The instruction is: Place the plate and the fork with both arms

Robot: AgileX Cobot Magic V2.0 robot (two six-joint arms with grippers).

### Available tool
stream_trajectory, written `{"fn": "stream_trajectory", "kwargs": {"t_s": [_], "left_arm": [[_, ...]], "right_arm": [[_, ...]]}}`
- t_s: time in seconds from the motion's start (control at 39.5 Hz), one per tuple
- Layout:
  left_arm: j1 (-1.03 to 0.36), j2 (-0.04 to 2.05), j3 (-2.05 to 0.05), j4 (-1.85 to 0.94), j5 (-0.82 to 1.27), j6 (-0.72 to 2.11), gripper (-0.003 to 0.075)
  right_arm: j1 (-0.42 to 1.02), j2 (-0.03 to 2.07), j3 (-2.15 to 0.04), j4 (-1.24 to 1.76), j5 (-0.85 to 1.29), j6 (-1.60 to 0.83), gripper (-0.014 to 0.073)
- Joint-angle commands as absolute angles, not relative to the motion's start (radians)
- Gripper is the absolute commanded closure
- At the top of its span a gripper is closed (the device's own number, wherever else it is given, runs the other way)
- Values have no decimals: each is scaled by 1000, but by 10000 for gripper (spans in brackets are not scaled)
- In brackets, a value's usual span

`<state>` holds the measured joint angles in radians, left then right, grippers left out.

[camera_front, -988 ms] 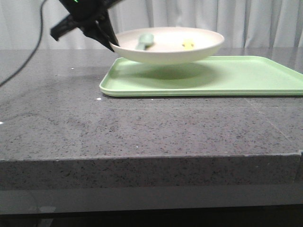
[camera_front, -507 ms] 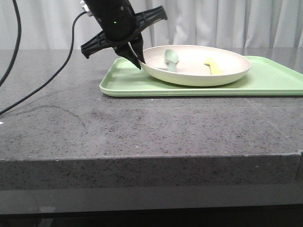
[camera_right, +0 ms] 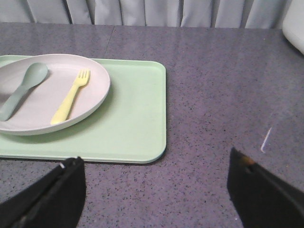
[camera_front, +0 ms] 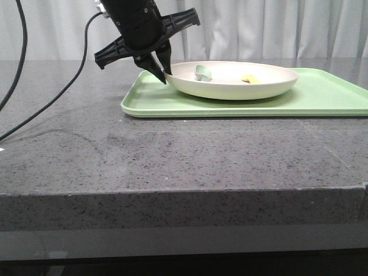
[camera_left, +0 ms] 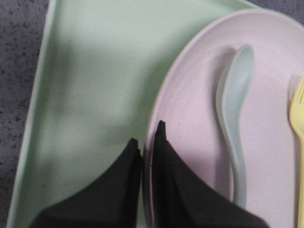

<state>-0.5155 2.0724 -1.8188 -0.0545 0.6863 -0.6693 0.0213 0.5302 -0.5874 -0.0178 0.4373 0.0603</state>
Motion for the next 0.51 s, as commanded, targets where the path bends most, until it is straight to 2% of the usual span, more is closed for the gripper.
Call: {"fn": "stream_trajectory", "kwargs": {"t_s": [0.0,0.08,0.13,0.3,0.48], "left_arm": [[-522,2013,-1857,-43,630,-681,482],[-522,2013,-1857,-16,640,-681,388],[-522,2008,-1857,5,648,-673,361],[-522,1942,-1857,41,683,-491,360],[-522,1831,-1857,183,837,-320,360]], "right_arm": [[20,538,-620,-28,365,54,-31],[20,538,-620,-28,365,54,-31],[20,538,-620,-28,365,54,-31],[20,538,-620,-28,372,54,-31],[20,539,-620,-28,396,54,-31]]}}
